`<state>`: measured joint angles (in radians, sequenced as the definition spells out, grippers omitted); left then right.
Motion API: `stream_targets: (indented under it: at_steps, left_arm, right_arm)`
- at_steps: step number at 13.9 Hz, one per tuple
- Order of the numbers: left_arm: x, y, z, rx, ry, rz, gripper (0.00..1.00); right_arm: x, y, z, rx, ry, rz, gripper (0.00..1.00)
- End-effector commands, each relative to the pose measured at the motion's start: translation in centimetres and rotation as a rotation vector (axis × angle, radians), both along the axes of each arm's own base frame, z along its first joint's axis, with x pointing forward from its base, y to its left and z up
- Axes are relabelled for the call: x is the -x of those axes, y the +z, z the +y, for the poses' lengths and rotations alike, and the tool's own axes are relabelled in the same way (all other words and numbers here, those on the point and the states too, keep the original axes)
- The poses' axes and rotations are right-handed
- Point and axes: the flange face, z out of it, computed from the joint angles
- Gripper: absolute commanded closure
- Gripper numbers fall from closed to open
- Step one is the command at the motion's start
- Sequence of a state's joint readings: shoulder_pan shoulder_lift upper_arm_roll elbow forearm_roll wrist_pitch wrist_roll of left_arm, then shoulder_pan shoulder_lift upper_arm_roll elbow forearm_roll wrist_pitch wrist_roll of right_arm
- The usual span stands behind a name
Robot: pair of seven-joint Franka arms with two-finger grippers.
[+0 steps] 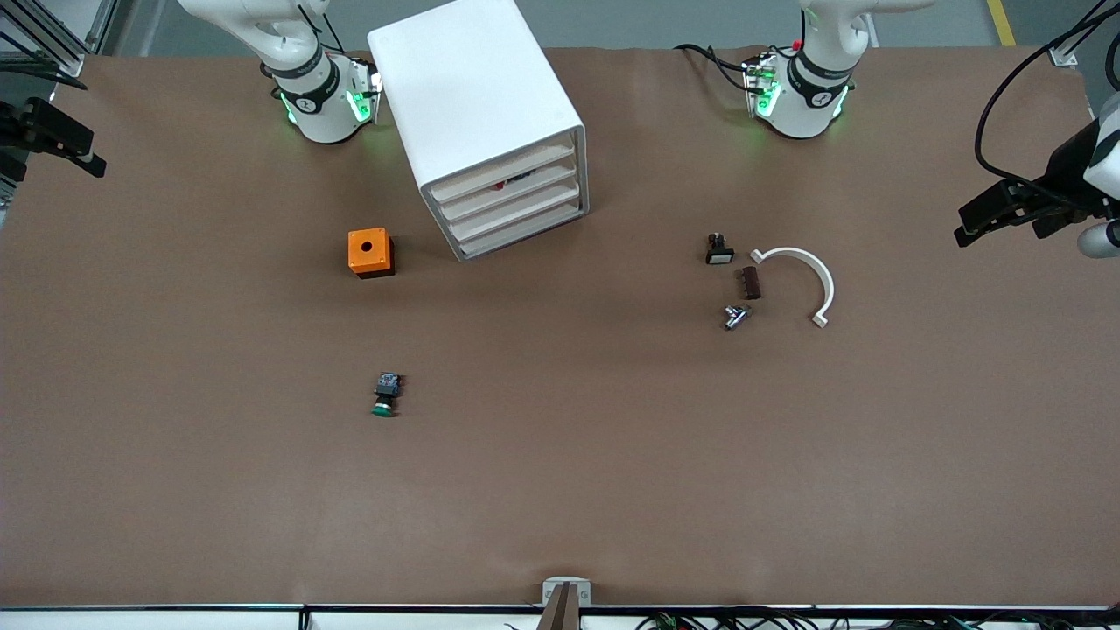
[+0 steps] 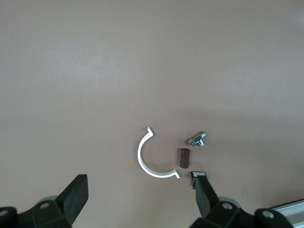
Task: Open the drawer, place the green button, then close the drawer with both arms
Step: 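Move the left gripper toward the white cabinet's drawer handle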
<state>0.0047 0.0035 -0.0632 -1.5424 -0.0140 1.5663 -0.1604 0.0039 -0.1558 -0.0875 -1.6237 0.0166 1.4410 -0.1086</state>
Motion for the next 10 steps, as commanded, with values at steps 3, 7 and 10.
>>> stream_targets:
  at_steps: [3,7,10]
  left_arm:
    - [-0.6,0.2,0.0,0.012,0.002,-0.008,0.00]
    - [-2.9,-3.1,2.9,0.022,0.056,0.036,0.00]
    - [-4.8,-7.8,2.2,0.024,0.050,0.118,0.00]
  right_arm:
    - [0.8,0.3,-0.5,0.001,0.004,-0.012,0.00]
    - [0.9,0.3,-0.6,0.008,0.005,-0.010,0.00]
    - [0.9,0.3,-0.6,0.008,0.005,-0.007,0.00]
